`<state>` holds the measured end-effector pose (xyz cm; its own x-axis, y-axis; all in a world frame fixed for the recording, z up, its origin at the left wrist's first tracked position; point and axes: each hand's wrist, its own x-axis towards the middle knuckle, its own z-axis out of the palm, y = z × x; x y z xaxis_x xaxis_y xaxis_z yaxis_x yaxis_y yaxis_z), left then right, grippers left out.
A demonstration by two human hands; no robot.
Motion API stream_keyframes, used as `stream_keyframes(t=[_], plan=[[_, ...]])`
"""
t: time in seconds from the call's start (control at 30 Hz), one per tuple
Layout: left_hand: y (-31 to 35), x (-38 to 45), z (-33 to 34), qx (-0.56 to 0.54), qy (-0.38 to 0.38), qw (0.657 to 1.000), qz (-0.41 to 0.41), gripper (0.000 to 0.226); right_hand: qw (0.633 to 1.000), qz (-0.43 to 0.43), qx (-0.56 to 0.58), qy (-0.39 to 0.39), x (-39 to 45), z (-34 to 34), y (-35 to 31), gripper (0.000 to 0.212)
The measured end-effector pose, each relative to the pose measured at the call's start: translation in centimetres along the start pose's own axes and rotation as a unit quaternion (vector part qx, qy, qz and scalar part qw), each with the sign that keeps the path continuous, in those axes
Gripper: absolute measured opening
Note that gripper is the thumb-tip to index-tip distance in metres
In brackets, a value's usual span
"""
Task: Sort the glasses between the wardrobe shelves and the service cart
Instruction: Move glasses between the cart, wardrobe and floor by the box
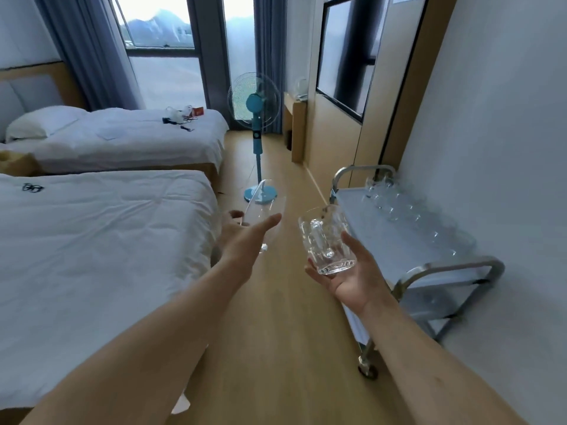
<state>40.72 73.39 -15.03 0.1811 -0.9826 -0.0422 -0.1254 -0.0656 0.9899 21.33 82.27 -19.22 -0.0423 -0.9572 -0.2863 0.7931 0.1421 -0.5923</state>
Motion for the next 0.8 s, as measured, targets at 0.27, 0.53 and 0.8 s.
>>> stream_keyframes(t=[0.27,0.53,0.8], plan=[[-1.7,10.0,5.7,0.003,-0.086,0.996,0.017,0.085,0.999,-0.039,0.0,0.029,9.2,0.0,-1.6,0.128],[-0.9,23.1,12.9,-0.016,-0.104,0.994,0.004,0.073,0.998,-0.033,0.04,-0.045,23.0,0.1,-6.9,0.121],[-0.6,32.8,21.1,0.028,-0.158,0.987,0.011,0.09,0.999,-0.048,0.018,-0.018,32.6,-1.7,-11.8,0.067]])
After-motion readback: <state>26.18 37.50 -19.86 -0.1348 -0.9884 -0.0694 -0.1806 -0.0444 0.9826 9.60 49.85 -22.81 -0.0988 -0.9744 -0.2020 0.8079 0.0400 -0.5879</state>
